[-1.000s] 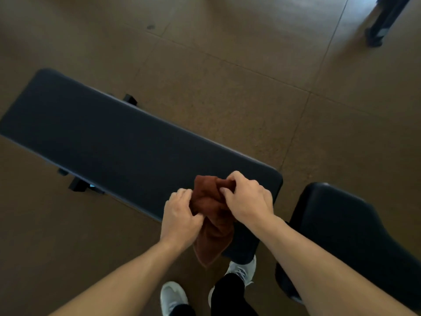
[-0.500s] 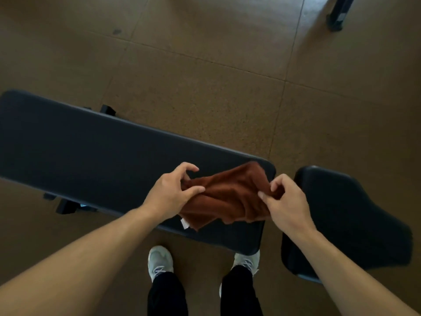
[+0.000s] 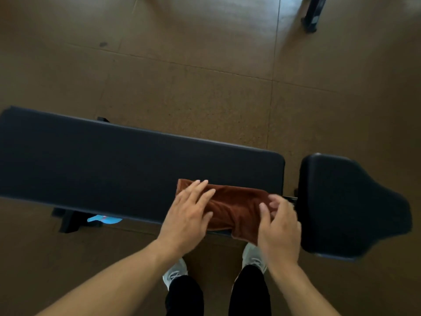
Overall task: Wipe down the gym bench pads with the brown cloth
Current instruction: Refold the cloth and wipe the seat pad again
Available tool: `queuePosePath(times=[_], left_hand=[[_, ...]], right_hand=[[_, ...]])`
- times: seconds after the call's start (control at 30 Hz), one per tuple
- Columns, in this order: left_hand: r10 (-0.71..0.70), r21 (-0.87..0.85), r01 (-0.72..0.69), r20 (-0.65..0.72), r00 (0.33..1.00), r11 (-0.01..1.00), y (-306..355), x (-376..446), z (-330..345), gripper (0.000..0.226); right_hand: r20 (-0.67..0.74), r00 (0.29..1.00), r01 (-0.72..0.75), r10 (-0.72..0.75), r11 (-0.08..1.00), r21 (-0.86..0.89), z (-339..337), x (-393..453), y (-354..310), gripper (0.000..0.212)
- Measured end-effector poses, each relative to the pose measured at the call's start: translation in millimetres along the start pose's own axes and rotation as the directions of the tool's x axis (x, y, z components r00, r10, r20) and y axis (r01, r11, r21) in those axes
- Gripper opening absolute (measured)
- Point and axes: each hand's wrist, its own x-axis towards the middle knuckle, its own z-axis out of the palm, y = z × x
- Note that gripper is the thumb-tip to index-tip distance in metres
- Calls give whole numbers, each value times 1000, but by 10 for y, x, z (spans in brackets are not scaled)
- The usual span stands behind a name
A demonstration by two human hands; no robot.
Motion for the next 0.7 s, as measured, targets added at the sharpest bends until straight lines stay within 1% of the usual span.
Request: queuePosePath(times=[0.03, 0.07, 0.1, 0.13, 0.17, 0.23, 0.27, 0.3, 0.37, 0.4, 0.47, 0.53, 0.57, 0.6, 0.63, 0.67, 0.7], left_hand=[[-8, 32, 4, 100, 995, 999, -32, -62, 93, 65], [-5, 83, -8, 160, 987, 997, -86, -119, 177, 72], [11, 123, -33, 170, 985, 992, -147, -157, 240, 77], [33, 138, -54, 151, 988, 989, -190, -182, 279, 80], [47, 129, -63, 124, 991, 990, -221, -191, 299, 81], [48, 78, -57, 104, 993, 995, -255, -180, 289, 79], [44, 61, -51, 105, 993, 997, -255, -162, 273, 78], [44, 57, -51, 113, 993, 997, -257, -137, 241, 79], [59, 89, -78, 194, 979, 993, -241, -81, 149, 82], [63, 132, -99, 256, 965, 986, -236, -59, 93, 84], [87, 244, -184, 362, 928, 952, -240, -25, -2, 88], [136, 282, -258, 388, 912, 924, -273, -39, -33, 95], [158, 279, -286, 407, 900, 917, -281, -67, -24, 98], [184, 279, -319, 418, 889, 906, -273, -111, -3, 94], [211, 292, -342, 399, 892, 893, -253, -167, 29, 86], [217, 306, -332, 355, 909, 892, -200, -220, 63, 77], [197, 308, -290, 300, 934, 906, -114, -253, 92, 72]], right_hand=[[-11, 1000, -28, 28, 999, -25, 18, 129, 66, 34], [47, 997, -51, 56, 993, -105, 11, 277, 126, 41], [157, 985, -43, 76, 979, -201, -5, 426, 178, 48], [282, 957, 10, 70, 963, -270, -37, 536, 207, 50], [385, 923, 100, 20, 952, -290, -62, 607, 213, 46], [494, 855, 314, -158, 916, -251, -104, 630, 194, 30], [527, 823, 359, -214, 914, -189, -142, 599, 173, 23], [552, 803, 339, -227, 935, -109, -184, 560, 146, 21], [563, 807, 194, -177, 980, 30, -288, 514, 141, 25], [561, 816, 129, -138, 990, 56, -358, 522, 137, 27], [573, 816, 79, -77, 997, 22, -523, 580, 136, 29], [583, 812, 108, -26, 988, -106, -627, 658, 144, 29], [565, 825, 126, -5, 976, -175, -639, 702, 154, 29], [521, 853, 158, -4, 955, -252, -632, 731, 159, 27], [442, 896, 213, -45, 917, -338, -594, 736, 175, 26], [346, 928, 283, -138, 866, -412, -530, 718, 214, 30], [265, 928, 354, -261, 835, -420, -442, 671, 269, 33]])
